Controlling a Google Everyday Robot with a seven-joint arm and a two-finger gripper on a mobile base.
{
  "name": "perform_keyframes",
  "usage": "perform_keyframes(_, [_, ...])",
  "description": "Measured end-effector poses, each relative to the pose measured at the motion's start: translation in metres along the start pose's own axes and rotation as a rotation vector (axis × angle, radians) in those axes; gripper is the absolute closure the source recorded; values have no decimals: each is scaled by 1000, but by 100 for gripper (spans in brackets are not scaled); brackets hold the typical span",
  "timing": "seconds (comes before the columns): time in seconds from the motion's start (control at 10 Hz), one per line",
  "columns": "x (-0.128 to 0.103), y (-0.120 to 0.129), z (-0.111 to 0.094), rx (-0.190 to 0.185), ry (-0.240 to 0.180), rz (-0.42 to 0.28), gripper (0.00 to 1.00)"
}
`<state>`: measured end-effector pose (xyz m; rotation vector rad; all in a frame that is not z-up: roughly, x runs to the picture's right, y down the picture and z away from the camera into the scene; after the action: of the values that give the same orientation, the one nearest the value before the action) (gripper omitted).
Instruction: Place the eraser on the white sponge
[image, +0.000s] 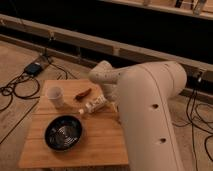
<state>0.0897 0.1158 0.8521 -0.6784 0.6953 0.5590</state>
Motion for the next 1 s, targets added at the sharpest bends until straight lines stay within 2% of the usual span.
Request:
perform_keyframes(0.4, [9, -1, 11, -30, 35, 4, 98])
perform_keyframes(0.5, [10, -1, 14, -36, 44, 2, 91])
perform_keyframes(1.0, [10, -1, 25, -50, 78, -1, 39])
